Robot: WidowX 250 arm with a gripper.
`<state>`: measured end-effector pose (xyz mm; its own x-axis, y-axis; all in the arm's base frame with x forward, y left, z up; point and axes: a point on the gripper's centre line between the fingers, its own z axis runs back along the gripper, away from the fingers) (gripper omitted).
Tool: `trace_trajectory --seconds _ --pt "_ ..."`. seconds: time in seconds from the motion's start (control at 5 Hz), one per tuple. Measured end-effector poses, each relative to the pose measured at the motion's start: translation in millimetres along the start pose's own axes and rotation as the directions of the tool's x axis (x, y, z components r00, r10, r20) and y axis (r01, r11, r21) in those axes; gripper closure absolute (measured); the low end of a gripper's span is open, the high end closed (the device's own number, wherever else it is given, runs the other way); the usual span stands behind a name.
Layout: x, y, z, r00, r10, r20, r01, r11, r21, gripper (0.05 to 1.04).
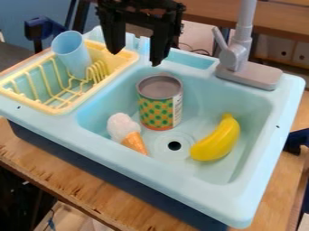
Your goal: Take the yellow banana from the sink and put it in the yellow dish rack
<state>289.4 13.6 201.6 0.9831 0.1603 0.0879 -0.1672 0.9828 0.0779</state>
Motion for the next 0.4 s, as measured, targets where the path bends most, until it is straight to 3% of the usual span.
trace_trajectory --seconds 0.2,0.4 --pt "-1.0 -0.9 -8.4 1.0 -0.003 -0.029 0.003 1.0 0.003 0.081" --pt "-1.9 -24.4 -10.6 0.999 -0.046 -0.013 0.046 0.999 -0.02 0.081"
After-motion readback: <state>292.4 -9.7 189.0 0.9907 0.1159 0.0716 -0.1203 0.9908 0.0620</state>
